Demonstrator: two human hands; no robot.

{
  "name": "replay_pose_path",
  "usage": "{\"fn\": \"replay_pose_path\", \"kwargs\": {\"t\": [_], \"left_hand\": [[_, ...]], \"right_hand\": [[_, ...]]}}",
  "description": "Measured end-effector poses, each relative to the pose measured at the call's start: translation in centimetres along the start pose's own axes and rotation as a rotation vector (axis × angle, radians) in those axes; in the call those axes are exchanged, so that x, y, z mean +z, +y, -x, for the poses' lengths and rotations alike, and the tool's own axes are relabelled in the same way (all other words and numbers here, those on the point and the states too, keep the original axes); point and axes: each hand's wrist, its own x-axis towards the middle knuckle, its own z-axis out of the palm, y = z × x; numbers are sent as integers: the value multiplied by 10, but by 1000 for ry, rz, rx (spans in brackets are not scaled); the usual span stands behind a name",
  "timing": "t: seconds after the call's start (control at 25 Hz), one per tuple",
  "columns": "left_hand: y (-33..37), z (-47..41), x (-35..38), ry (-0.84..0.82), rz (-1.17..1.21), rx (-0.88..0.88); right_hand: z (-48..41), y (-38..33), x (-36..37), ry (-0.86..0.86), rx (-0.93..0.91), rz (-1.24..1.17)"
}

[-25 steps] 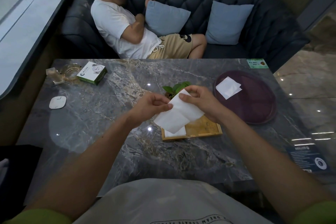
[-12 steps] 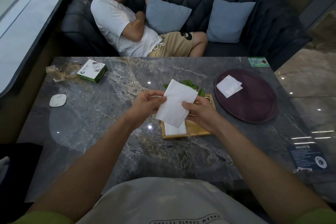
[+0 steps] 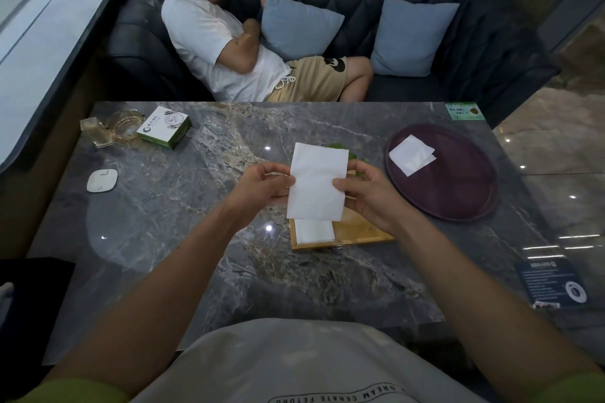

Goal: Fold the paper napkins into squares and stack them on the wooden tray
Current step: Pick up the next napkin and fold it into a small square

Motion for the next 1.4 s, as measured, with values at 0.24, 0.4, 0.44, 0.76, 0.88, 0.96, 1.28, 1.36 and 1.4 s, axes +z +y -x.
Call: {"fn": "replay_pose_path", "kwargs": {"t": [0.24,0.4,0.44,0.76,0.88,0.96,1.28,1.36,1.4], "left_hand": [[1,4,1,-61,42,28],[3,5,0,-67,45,39],[4,5,0,-68,41,43],[9,6,0,-65,69,102],[10,5,-2,-82,74,122],[9,3,-3,-76,69,126],[9,2,-3,-62,21,119],[11,1,0,-11,26,75],[13,1,2,11,31,53]], "right_hand": [[-2,-4,2,20,-41,20],[0,-10,3,-13,-95,78],[1,-12,3,-32,-112,106],[4,-22,5,-33,-182,219],[4,-24,6,-6,-206,268],[3,-24,6,12,-210,294],[4,-24,5,50,-197,325],[4,-23,7,55,-199,335],[4,-22,8,51,-202,340]]}}
